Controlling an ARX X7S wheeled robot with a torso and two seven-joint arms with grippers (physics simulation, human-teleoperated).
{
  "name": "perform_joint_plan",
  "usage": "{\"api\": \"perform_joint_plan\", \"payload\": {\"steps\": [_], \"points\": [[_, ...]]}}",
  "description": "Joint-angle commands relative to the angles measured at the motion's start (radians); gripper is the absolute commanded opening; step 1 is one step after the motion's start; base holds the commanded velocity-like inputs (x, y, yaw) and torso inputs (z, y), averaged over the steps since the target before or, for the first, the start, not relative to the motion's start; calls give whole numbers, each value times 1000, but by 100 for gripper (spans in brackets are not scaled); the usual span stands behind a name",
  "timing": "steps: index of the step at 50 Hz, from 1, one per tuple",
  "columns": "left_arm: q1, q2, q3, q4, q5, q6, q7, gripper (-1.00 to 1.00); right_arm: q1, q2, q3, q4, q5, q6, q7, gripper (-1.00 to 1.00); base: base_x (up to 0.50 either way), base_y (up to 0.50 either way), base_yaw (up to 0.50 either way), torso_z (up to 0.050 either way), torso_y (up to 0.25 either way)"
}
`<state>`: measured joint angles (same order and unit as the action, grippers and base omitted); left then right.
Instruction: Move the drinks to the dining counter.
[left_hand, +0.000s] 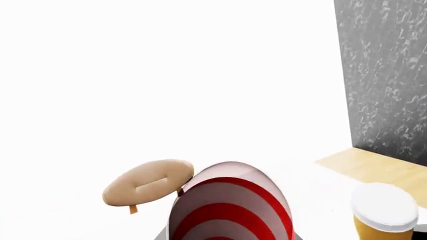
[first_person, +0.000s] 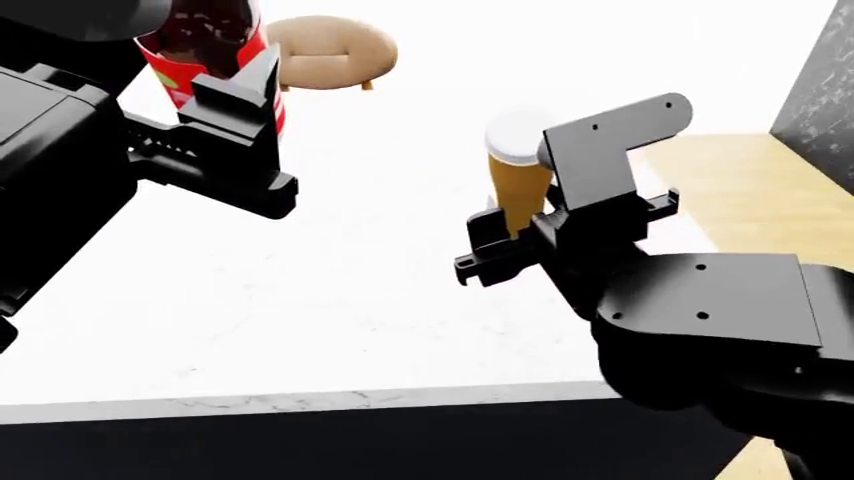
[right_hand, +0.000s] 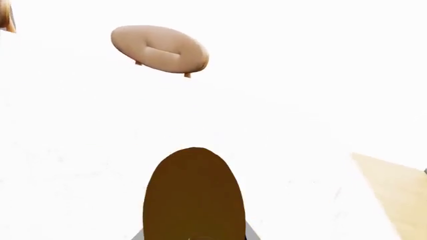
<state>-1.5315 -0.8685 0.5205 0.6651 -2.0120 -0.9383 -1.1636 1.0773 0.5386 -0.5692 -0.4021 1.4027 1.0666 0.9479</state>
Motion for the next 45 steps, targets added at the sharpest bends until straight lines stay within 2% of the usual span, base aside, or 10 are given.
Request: {"api": "perform_joint_plan", "payload": {"steps": [1, 45], "points": [[-2, -2, 1, -2, 4, 9, -3, -100, 1, -20, -12, 62, 19, 29, 15, -100, 0, 0, 0, 0, 0], [-4, -7, 13, 1, 9, 17, 2, -100, -30, -8, -44, 67, -5, 8, -30, -100, 0, 0, 0, 0, 0]]}}
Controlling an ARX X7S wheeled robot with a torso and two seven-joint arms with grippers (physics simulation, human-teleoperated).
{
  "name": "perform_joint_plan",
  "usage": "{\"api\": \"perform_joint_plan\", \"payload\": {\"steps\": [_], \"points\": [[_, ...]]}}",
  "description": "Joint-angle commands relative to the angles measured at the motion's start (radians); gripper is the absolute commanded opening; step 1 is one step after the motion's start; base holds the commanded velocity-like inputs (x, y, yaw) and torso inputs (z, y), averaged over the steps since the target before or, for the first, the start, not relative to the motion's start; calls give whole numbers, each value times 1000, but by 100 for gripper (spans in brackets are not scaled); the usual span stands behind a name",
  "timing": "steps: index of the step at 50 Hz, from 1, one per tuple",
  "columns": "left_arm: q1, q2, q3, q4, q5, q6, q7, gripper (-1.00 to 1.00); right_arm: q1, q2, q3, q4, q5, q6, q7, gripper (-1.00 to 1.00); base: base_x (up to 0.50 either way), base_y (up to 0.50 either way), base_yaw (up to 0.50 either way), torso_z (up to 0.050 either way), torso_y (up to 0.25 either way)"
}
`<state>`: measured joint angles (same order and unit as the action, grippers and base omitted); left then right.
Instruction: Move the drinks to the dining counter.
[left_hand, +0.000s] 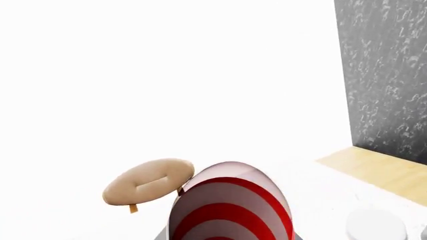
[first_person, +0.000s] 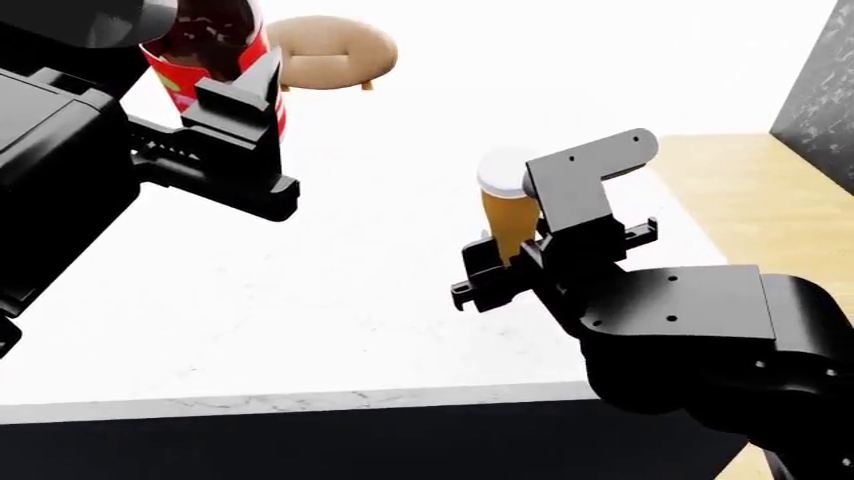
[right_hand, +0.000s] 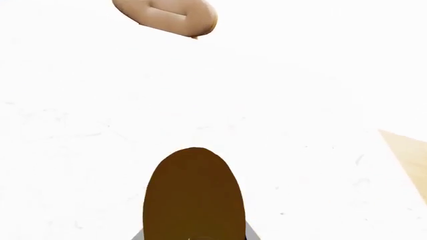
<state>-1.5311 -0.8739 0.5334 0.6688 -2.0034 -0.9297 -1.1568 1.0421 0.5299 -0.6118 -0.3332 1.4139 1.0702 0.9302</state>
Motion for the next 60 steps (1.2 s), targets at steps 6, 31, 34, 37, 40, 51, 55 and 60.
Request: {"api": "perform_joint_plan", "payload": {"steps": [6, 31, 34, 37, 40, 51, 55, 60], "points": [[-6, -2, 3, -3, 0, 9, -5, -100, 6, 0, -4, -1, -13, 6, -8, -100, 0, 0, 0, 0, 2], [-8, -5, 9, -1, 1, 14, -2, -100, 10, 6, -3, -6, 1, 0, -9, 100, 0, 0, 0, 0, 0], [-10, -6, 9, -2, -1, 15, -2, -100, 14, 10, 5, -10, 6, -6, -12, 100, 0, 0, 0, 0, 0], [-10, -6, 9, -2, 1, 16, -1, -100, 15, 13, 25, -29, 29, -19, -8, 100, 0, 0, 0, 0, 0], [-9, -6, 11, -2, 3, 16, 0, -100, 22, 18, 39, -36, 45, -23, -7, 100, 0, 0, 0, 0, 0], [-13, -6, 13, 0, 0, 19, -3, -100, 39, 52, 122, -99, 142, -65, 14, 100, 0, 0, 0, 1, 0], [-15, -4, 16, 1, -2, 20, -7, -100, 35, 65, 151, -123, 180, -83, 13, 100, 0, 0, -1, 0, 0], [-15, -4, 18, 1, -3, 21, -7, -100, 32, 76, 163, -144, 195, -90, 11, 100, 0, 0, 0, 0, 0]]}}
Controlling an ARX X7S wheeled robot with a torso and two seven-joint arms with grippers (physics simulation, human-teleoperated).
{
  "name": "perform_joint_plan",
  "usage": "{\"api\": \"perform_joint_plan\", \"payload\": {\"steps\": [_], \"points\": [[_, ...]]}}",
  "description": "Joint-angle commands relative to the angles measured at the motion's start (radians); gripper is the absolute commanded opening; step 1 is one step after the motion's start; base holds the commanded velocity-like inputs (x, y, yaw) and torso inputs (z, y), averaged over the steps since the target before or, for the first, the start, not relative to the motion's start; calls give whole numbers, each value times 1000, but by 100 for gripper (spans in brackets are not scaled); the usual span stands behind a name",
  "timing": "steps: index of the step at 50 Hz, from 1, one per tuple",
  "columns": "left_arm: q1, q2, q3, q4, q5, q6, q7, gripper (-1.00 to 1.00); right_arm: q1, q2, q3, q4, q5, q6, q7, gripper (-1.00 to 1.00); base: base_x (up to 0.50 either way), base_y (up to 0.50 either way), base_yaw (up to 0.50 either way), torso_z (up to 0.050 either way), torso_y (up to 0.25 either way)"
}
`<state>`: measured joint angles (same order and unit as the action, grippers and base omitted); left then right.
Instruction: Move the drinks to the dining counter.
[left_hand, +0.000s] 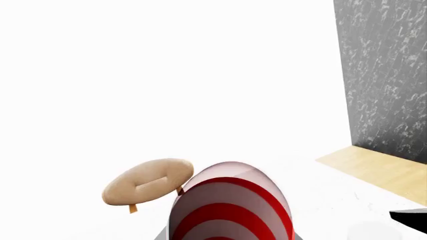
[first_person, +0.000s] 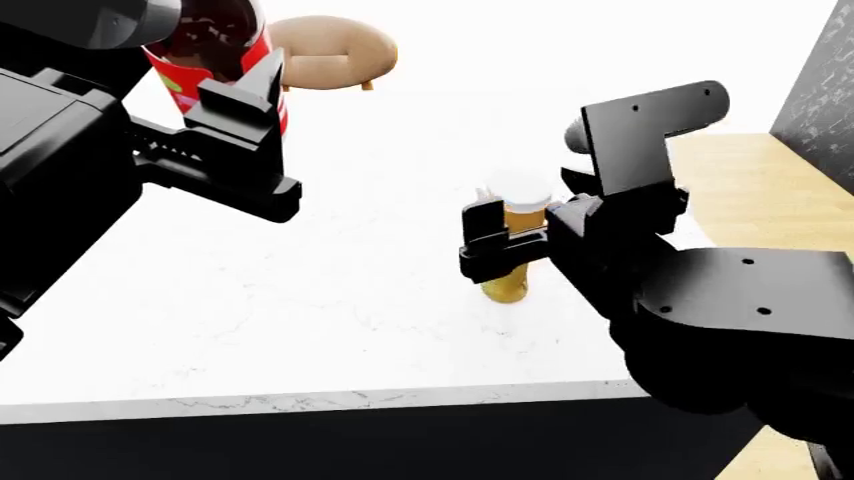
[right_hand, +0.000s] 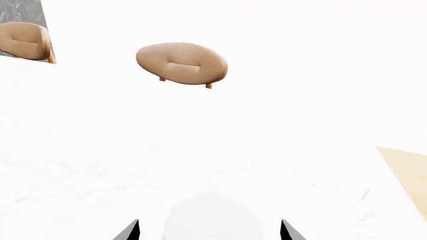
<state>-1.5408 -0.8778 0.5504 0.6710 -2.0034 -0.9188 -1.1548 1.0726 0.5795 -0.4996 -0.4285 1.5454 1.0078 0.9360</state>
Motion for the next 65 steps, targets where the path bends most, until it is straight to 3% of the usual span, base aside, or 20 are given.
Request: {"api": "perform_joint_plan", "payload": {"steps": [1, 27, 35, 47, 65], "points": [[-7, -1, 1, -1, -4, 10, -9, -100, 2, 31, 59, -56, 76, -32, 9, 100, 0, 0, 0, 0, 0], [60, 25, 48, -12, 33, 6, 13, -100, 142, 184, 230, -245, 407, -129, 174, 100, 0, 0, 0, 0, 0], [111, 89, 120, -91, 80, -14, 31, -100, 228, 227, 260, -307, 525, -168, 243, 100, 0, 0, 0, 0, 0], [211, 142, 166, -152, 183, 8, 82, -100, 212, 275, 330, -350, 559, -205, 234, 100, 0, 0, 0, 0, 0], [359, 180, 208, -195, 333, 62, 174, -100, 170, 279, 330, -362, 530, -195, 215, 100, 0, 0, 0, 0, 0]]}}
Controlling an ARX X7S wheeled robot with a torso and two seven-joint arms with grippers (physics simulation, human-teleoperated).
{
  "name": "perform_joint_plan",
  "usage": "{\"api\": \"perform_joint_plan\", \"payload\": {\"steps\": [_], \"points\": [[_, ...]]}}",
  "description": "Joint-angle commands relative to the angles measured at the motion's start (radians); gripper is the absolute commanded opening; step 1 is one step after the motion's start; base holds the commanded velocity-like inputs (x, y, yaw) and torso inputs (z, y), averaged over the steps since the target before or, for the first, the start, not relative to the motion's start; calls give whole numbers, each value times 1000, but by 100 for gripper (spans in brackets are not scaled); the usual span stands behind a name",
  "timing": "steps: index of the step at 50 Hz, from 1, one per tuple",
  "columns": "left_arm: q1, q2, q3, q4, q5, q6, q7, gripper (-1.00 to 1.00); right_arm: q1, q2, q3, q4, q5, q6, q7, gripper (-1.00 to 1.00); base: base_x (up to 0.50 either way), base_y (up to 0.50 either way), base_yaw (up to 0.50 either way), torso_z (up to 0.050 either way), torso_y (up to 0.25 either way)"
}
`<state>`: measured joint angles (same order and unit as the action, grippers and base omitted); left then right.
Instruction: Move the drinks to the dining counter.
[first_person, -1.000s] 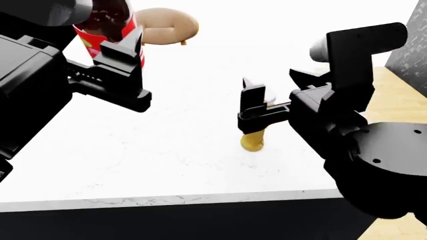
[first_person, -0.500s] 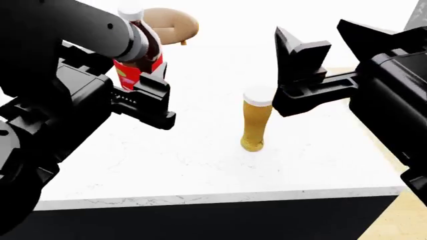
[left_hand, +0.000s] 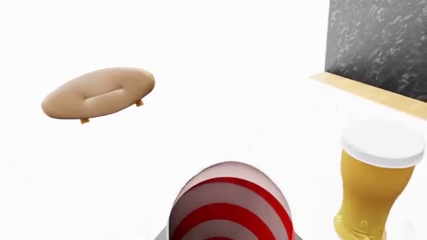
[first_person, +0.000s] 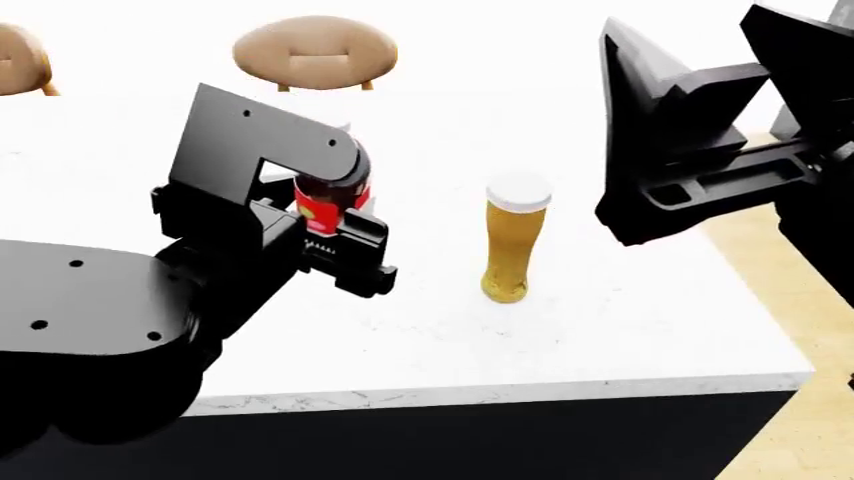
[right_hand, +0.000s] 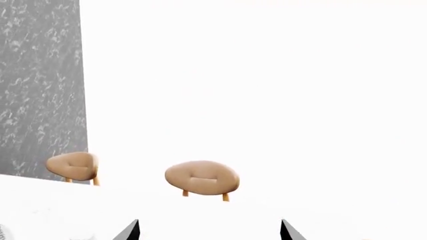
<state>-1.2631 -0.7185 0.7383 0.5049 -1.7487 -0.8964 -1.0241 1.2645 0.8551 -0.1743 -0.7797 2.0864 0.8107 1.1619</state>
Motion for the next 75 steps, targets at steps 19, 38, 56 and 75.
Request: {"api": "perform_joint_plan", "payload": {"steps": [19, 38, 56, 75], "points": [[131, 21, 27, -36, 118, 68, 76, -100, -50, 9, 11, -8, -30, 4, -33, 100, 0, 0, 0, 1, 1], [151, 19, 27, -40, 119, 84, 83, -100, -71, 14, 17, -11, -43, 1, -43, 100, 0, 0, 0, 0, 1], [156, 13, 34, -44, 118, 81, 84, 100, -88, 19, 22, -14, -53, -3, -53, 100, 0, 0, 0, 0, 0], [146, 9, 39, -38, 107, 71, 76, 100, -97, 29, 27, -17, -54, -9, -57, 100, 0, 0, 0, 0, 0]]}}
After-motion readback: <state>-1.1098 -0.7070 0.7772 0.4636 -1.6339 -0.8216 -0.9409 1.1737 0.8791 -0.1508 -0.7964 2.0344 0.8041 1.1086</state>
